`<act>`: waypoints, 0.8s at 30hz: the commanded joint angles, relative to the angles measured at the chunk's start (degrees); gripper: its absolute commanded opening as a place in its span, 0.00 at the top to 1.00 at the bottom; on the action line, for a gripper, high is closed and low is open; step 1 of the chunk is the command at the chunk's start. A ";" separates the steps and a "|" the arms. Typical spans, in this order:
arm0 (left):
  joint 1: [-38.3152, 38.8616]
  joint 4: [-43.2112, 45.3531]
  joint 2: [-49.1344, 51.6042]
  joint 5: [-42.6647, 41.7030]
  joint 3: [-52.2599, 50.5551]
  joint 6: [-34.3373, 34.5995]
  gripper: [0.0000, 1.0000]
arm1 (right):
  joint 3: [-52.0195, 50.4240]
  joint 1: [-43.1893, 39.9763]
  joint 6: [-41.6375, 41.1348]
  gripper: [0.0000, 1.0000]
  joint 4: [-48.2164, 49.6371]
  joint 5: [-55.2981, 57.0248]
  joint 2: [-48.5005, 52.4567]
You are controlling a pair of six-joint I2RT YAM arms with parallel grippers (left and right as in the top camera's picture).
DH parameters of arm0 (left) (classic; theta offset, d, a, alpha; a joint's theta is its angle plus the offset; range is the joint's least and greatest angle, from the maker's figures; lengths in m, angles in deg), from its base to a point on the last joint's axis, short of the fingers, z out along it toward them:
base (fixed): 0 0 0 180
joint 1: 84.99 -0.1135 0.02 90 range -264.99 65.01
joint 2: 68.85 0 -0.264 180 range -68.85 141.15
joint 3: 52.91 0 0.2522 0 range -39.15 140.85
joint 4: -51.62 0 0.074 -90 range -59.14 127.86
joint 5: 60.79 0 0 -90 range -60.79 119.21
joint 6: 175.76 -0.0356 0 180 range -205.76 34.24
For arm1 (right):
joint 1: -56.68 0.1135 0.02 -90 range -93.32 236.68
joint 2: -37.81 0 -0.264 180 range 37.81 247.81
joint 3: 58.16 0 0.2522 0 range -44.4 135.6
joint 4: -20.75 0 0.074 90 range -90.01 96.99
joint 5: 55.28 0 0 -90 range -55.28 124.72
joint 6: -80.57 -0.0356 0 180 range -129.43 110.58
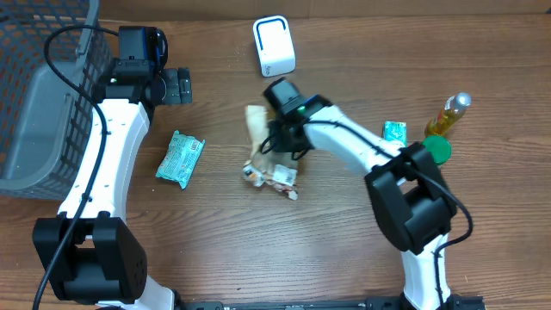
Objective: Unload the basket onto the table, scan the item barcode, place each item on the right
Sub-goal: 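Grasp the PanTree snack bag with the right gripper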
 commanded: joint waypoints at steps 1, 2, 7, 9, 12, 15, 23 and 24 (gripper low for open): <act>0.13 0.17 -1.05 0.15 1.16 -1.27 0.00 | -0.28 -3.28 -3.54 0.89 -2.21 0.76 -2.80; 0.13 0.20 -1.05 0.15 1.16 -1.27 0.00 | -0.28 -3.96 -3.54 0.89 -2.89 -0.22 -3.54; 0.13 0.17 -1.05 0.15 1.16 -1.27 0.00 | -0.28 -5.55 -1.84 0.87 -5.01 -4.11 -7.98; 0.13 0.17 -1.05 0.15 1.16 -1.27 0.00 | -0.28 -5.70 -0.48 0.87 -6.25 -3.72 -10.45; 0.13 0.20 -1.05 0.15 1.16 -1.27 0.00 | -0.28 -5.81 0.57 0.87 -9.27 -1.60 -13.73; 0.13 0.20 -1.05 0.15 1.16 -1.27 0.00 | -0.33 -5.84 0.59 0.87 -13.31 -0.04 -14.40; 0.13 0.17 -1.05 0.15 1.16 -1.27 0.00 | -5.38 -5.84 -0.37 0.85 -15.61 0.04 -13.55; 0.13 0.20 -1.05 0.15 1.16 -1.27 0.00 | -6.91 -5.81 -0.59 0.84 -15.06 0.04 -13.46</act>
